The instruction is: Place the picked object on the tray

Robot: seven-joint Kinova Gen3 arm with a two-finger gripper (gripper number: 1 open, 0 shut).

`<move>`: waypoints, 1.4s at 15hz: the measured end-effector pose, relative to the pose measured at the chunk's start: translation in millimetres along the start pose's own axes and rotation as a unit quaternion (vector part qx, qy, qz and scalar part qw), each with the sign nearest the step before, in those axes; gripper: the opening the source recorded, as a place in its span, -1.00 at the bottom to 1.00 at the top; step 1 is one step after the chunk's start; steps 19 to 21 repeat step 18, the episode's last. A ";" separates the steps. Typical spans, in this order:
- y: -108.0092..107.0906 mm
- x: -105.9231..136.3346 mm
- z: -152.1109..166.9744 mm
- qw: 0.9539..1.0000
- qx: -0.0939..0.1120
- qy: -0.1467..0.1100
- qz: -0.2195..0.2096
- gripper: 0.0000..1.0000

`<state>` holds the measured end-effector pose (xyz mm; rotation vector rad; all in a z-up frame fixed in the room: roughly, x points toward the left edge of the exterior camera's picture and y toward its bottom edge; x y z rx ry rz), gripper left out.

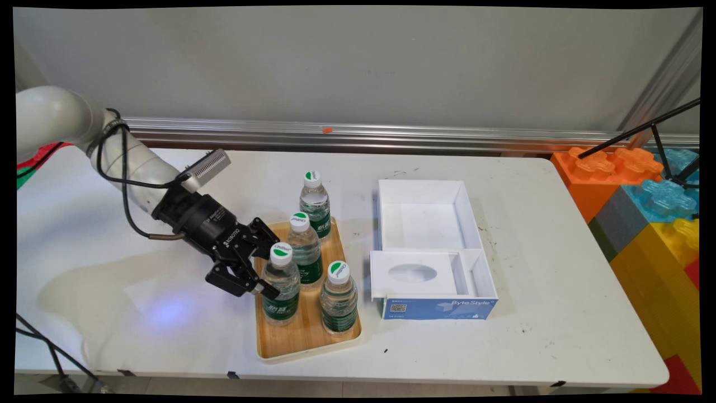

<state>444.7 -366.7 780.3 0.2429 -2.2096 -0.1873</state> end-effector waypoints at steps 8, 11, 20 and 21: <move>-8.5 -6.1 4.0 1.000 0.007 -0.003 -0.005 -1.00; -10.3 -7.4 4.7 1.000 0.008 -0.004 -0.005 -1.00; -16.0 -11.0 5.7 1.000 0.013 -0.003 -0.009 1.00; -16.0 -11.0 5.7 1.000 0.013 -0.003 -0.009 1.00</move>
